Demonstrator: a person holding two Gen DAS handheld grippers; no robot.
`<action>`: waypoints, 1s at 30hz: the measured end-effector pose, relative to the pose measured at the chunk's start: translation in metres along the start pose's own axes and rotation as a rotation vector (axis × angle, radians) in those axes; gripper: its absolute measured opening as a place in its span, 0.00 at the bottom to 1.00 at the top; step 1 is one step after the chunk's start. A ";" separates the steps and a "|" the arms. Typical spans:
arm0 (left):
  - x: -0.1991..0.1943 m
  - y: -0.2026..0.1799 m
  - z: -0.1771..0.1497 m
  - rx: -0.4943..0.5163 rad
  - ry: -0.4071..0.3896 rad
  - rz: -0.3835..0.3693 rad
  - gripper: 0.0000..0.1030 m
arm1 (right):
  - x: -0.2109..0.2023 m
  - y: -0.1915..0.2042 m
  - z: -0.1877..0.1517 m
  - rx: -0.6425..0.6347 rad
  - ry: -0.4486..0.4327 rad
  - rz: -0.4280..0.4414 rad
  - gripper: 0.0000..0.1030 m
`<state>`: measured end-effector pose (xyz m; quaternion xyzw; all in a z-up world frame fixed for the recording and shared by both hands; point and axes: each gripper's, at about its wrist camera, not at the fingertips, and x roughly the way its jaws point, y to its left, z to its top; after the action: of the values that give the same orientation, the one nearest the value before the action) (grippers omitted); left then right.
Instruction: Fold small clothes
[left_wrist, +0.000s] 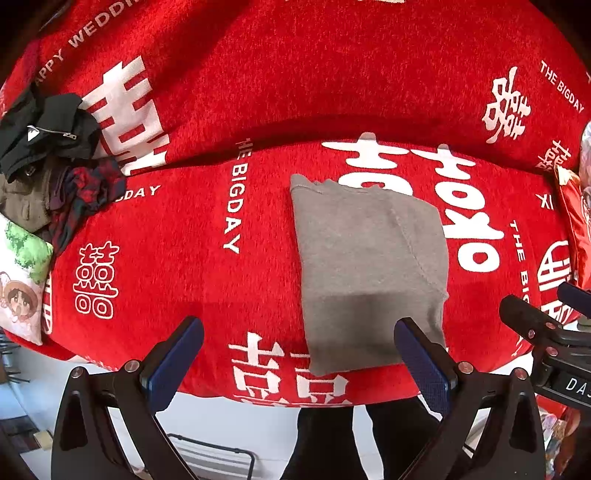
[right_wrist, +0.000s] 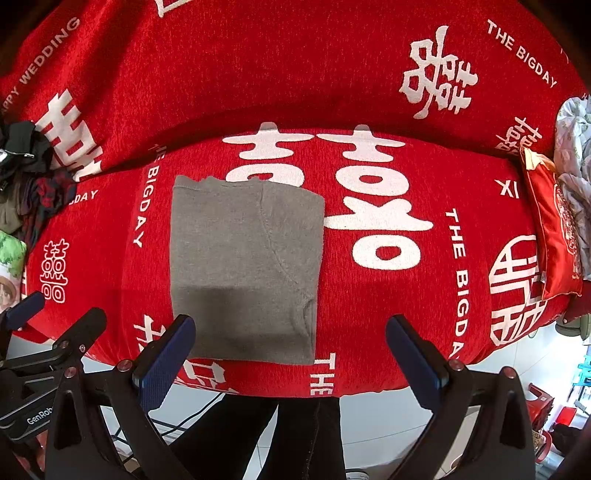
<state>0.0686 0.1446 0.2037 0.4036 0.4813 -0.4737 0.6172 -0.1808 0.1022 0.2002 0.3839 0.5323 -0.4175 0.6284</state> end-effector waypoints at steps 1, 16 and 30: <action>0.000 0.000 0.001 0.000 0.001 0.001 1.00 | 0.000 0.000 0.000 0.000 0.000 0.001 0.99; 0.001 -0.001 0.004 0.005 -0.008 0.022 1.00 | 0.002 0.000 0.002 0.002 0.004 0.001 0.99; 0.004 0.001 0.008 0.016 -0.010 0.028 1.00 | 0.003 0.000 0.002 0.003 0.006 0.002 0.99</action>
<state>0.0712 0.1364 0.2012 0.4127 0.4688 -0.4708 0.6231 -0.1800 0.0998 0.1974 0.3867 0.5332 -0.4164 0.6268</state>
